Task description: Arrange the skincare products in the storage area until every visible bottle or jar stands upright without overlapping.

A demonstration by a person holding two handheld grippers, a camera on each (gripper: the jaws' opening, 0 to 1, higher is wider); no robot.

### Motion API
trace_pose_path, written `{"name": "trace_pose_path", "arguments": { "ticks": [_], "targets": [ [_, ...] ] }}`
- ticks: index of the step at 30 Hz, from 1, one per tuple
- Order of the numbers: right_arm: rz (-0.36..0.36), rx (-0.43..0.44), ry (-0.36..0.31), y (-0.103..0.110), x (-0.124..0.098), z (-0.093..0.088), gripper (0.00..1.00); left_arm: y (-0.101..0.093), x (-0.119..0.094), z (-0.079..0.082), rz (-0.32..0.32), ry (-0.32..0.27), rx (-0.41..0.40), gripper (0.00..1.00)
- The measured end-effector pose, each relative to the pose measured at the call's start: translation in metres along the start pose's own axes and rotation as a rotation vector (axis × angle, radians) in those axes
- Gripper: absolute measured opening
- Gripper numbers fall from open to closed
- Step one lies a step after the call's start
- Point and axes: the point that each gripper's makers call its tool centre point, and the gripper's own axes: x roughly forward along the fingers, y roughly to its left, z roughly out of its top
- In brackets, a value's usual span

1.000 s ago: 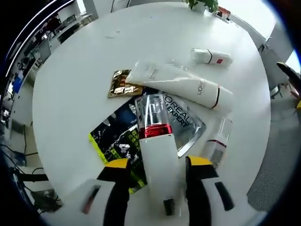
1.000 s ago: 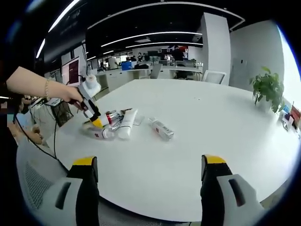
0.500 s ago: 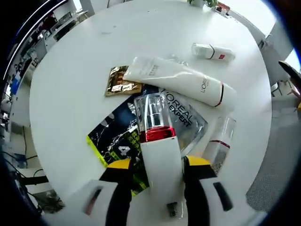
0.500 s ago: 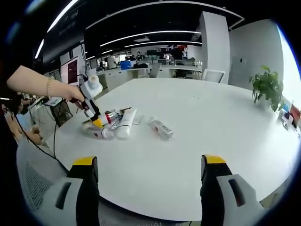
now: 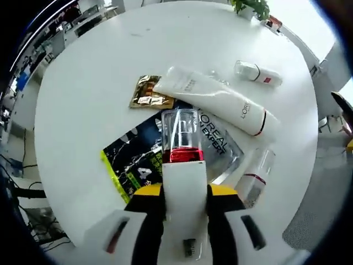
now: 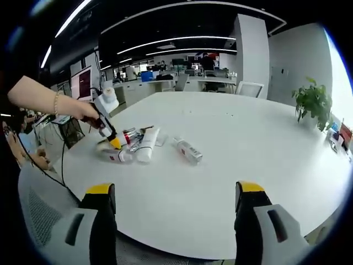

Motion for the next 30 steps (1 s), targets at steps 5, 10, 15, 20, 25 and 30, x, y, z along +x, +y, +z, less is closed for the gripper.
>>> {"name": "trace_pose_path", "arguments": {
  "ticks": [5,10,15,20,25,30],
  "targets": [
    [0.001,0.007,-0.005,0.000,-0.001,0.001,0.89,0.008,-0.005,-0.003,-0.002,-0.018,-0.040,0.34],
    [0.002,0.004,-0.006,0.000,-0.001,0.001,0.89,0.008,-0.016,-0.001,0.007,-0.045,-0.012,0.33],
    [0.008,0.003,-0.009,0.001,0.000,0.002,0.89,0.006,-0.030,0.009,-0.001,-0.097,-0.020,0.33],
    [0.013,0.005,-0.012,0.002,-0.001,0.002,0.89,0.006,-0.039,0.014,-0.019,-0.138,-0.024,0.33],
    [0.026,0.008,-0.015,0.004,-0.001,0.003,0.89,-0.009,-0.055,0.026,-0.107,-0.238,-0.067,0.33],
    [0.048,0.001,-0.006,0.007,-0.001,0.002,0.89,-0.020,-0.076,0.040,-0.173,-0.333,-0.154,0.33]
  ]
}}
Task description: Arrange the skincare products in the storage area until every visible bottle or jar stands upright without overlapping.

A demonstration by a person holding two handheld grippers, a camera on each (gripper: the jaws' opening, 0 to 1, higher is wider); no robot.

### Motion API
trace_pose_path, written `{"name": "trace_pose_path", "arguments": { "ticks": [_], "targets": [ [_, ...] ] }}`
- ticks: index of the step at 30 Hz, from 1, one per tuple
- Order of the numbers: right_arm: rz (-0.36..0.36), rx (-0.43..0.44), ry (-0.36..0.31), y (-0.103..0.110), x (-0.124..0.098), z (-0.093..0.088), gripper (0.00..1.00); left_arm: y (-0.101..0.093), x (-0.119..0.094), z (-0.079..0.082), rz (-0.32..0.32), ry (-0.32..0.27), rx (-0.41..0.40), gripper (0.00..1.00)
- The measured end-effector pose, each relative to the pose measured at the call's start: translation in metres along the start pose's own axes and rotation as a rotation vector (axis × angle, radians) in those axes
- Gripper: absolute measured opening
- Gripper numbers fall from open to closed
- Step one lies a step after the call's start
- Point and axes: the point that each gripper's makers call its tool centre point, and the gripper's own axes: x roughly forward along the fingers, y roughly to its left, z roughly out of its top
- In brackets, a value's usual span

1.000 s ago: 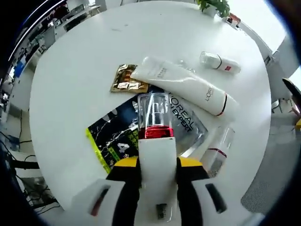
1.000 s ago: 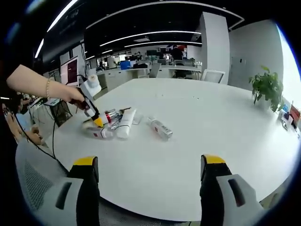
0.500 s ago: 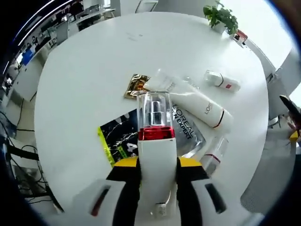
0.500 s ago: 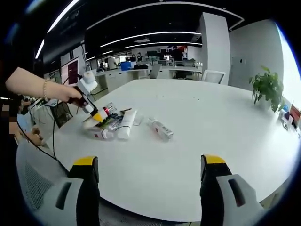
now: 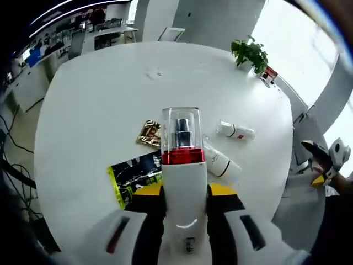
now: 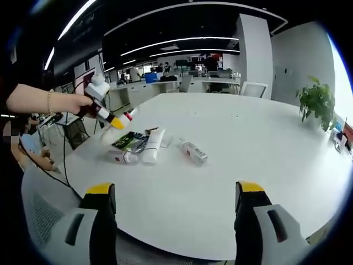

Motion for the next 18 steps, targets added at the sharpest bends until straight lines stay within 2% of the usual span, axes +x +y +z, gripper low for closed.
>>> {"name": "trace_pose_path", "arguments": {
  "ticks": [2,4,11,13,18],
  "targets": [
    [0.012,-0.002,0.004,0.002,0.000,0.000,0.89,-0.001,-0.001,0.002,-0.006,-0.008,-0.001,0.33],
    [0.034,-0.013,0.005,0.007,0.000,0.000,0.88,-0.013,-0.007,0.003,-0.015,-0.028,-0.004,0.33],
    [0.115,0.013,-0.009,0.017,-0.003,0.006,0.85,-0.035,-0.014,0.008,-0.062,-0.069,-0.005,0.33],
    [0.132,0.019,-0.022,0.019,-0.004,0.009,0.84,-0.041,-0.016,0.014,-0.089,-0.092,-0.009,0.33],
    [0.208,0.044,-0.054,0.027,-0.004,0.022,0.80,-0.081,-0.031,0.023,-0.206,-0.174,-0.086,0.33]
  ]
}}
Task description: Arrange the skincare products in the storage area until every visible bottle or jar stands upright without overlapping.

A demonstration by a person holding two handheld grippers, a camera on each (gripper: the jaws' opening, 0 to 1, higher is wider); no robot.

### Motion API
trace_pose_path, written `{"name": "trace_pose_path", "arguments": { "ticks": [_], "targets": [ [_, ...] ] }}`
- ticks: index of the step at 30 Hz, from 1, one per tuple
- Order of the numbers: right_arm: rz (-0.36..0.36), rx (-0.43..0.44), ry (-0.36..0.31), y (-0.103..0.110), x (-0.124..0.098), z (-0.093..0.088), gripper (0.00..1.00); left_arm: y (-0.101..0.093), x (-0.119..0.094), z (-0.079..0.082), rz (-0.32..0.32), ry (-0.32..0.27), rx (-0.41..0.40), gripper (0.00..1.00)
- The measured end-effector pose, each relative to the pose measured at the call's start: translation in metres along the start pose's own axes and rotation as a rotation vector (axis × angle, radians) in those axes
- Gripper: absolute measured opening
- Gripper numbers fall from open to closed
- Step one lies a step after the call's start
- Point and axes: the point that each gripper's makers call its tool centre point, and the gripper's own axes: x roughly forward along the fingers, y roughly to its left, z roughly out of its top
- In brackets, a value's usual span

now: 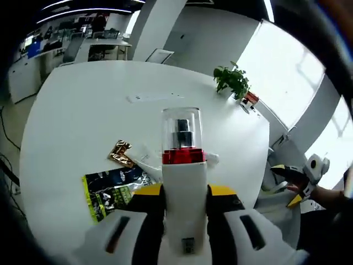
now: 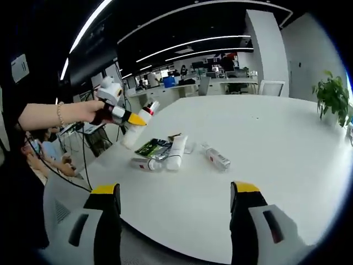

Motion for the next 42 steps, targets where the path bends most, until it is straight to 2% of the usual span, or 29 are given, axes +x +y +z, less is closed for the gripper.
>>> {"name": "trace_pose_path", "arguments": {
  "ticks": [4,7,10,14,18,20,24,26,29,34,37,42],
  "targets": [
    [0.097,0.033,-0.049,0.017,0.005,0.022,0.76,-0.014,0.003,0.007,-0.051,-0.023,0.002,0.33],
    [0.143,0.064,-0.074,0.025,0.009,0.033,0.73,-0.027,0.002,0.012,-0.101,-0.038,0.008,0.33],
    [0.180,0.074,-0.074,0.031,0.013,0.036,0.71,-0.040,0.000,0.011,-0.140,-0.032,-0.014,0.33],
    [0.220,0.053,-0.040,0.043,0.016,0.032,0.71,-0.055,-0.002,0.010,-0.178,-0.036,-0.002,0.33],
    [0.268,0.039,-0.022,0.055,0.018,0.031,0.70,-0.077,-0.003,0.009,-0.259,-0.053,0.007,0.33],
    [0.301,0.045,-0.028,0.062,0.019,0.035,0.68,-0.090,-0.004,0.010,-0.317,-0.068,0.009,0.33],
    [0.377,0.056,-0.033,0.074,0.023,0.045,0.65,-0.112,-0.005,0.009,-0.393,-0.095,0.011,0.33],
    [0.388,0.049,-0.036,0.075,0.025,0.050,0.64,-0.121,-0.005,0.009,-0.413,-0.100,0.010,0.33],
    [0.446,0.050,-0.048,0.082,0.025,0.060,0.61,-0.137,-0.006,0.009,-0.447,-0.106,0.023,0.33],
    [0.511,0.106,-0.083,0.084,0.027,0.073,0.57,-0.164,-0.009,0.010,-0.513,-0.112,0.052,0.33],
    [0.540,0.119,-0.090,0.080,0.026,0.077,0.55,-0.181,-0.011,0.012,-0.572,-0.126,0.059,0.33],
    [0.605,0.111,-0.076,0.078,0.018,0.078,0.52,-0.206,-0.009,0.014,-0.627,-0.144,0.076,0.33]
  ]
}}
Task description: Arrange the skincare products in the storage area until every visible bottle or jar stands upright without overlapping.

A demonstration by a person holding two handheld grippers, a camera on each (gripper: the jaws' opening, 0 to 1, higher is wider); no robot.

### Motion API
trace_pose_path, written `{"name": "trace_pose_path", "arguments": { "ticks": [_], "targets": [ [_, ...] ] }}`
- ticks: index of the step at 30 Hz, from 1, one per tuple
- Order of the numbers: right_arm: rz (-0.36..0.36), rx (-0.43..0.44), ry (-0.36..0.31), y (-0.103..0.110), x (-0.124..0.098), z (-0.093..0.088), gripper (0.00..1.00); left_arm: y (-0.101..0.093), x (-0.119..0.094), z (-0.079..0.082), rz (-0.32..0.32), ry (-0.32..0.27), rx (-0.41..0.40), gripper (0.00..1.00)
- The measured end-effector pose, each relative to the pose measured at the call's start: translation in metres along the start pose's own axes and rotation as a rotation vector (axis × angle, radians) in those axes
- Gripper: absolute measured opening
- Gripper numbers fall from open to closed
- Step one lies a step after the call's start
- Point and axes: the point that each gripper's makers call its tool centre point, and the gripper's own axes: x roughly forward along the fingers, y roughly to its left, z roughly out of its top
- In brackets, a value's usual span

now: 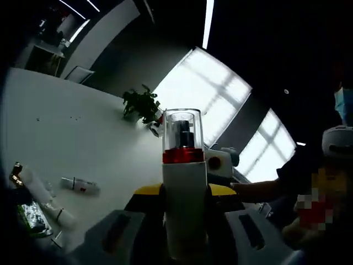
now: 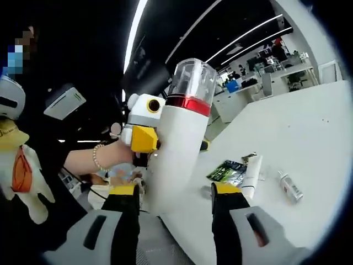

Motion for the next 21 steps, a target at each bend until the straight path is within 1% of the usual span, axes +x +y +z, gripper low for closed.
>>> {"name": "trace_pose_path", "arguments": {
  "ticks": [3,6,8,10,11,14,17,21],
  "targets": [
    [0.035,0.000,0.004,0.003,-0.005,0.002,0.49,-0.007,0.011,0.003,-0.027,-0.007,0.000,0.33],
    [0.058,0.001,0.003,0.003,-0.010,0.005,0.48,-0.011,0.020,0.005,-0.033,-0.013,-0.001,0.33],
    [0.078,0.010,-0.008,0.003,-0.013,0.008,0.48,-0.012,0.025,0.005,-0.034,-0.016,-0.002,0.33],
    [0.091,0.010,-0.032,0.002,-0.014,0.014,0.43,-0.013,0.029,0.005,-0.037,-0.014,-0.004,0.33],
    [0.113,0.003,-0.040,0.003,-0.015,0.016,0.42,-0.014,0.031,0.005,-0.038,-0.012,-0.006,0.33],
    [0.125,0.000,-0.031,0.005,-0.016,0.015,0.35,-0.011,0.034,0.006,-0.025,-0.021,0.003,0.33],
    [0.134,0.009,-0.034,0.001,-0.019,0.015,0.34,-0.010,0.036,0.006,-0.024,-0.030,-0.012,0.33],
    [0.140,0.007,-0.006,-0.001,-0.021,0.014,0.33,-0.009,0.038,0.005,-0.018,-0.031,0.003,0.33]
  ]
}}
